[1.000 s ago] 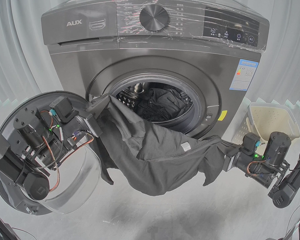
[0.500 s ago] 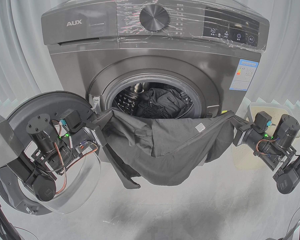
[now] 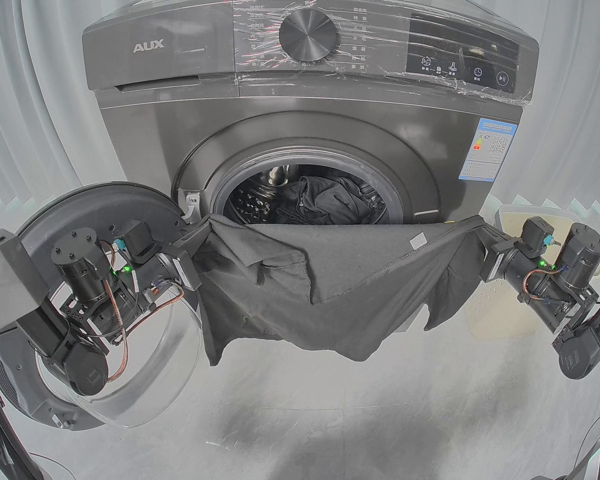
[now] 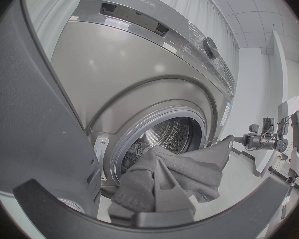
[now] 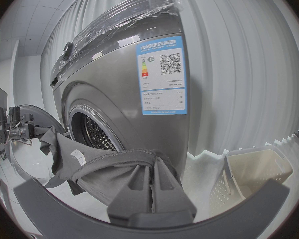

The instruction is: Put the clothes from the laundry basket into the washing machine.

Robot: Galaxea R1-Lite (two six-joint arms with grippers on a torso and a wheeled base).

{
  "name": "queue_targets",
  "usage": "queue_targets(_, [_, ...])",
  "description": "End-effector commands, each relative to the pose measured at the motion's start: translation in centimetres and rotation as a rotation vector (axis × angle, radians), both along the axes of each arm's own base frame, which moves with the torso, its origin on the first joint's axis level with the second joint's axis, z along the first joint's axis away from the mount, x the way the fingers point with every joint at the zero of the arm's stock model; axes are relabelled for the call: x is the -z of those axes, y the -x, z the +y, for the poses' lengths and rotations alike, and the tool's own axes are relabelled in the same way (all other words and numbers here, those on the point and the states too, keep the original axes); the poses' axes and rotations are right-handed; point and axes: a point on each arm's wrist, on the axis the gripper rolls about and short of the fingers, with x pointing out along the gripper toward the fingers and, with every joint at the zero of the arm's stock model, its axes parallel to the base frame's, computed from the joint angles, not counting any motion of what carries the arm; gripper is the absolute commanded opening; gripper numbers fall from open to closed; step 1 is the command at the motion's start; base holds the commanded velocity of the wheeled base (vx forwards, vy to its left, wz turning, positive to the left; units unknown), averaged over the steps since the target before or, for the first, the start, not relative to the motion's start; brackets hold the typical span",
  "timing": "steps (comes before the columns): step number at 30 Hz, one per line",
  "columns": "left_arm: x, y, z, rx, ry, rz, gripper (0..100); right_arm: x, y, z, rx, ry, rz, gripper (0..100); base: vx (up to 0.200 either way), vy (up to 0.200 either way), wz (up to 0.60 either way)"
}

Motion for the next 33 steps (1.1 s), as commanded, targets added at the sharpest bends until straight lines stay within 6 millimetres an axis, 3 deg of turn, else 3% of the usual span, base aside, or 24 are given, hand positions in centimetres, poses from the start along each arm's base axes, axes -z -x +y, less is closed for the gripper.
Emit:
queue_targets(1, [0.2,-0.2,0.1,-0.006,-0.001,0.006,0,0.0,-0.2,-0.4,0.016,0.000,-0.002,0,0.000,0.000,0.00])
queue_targets(12, [0.2,-0.2,0.1,-0.007,0.000,0.003,0,0.2,-0.3,-0.8,0.030,0.007,0.021,0,0.000,0.000,0.00])
queue_targets(33, [-0.2,-0.2,0.0,-0.004,0.004,-0.008,0,-1.3,0.3,-0.2,0.007,-0.005,-0.029,0,0.000,0.000,0.00])
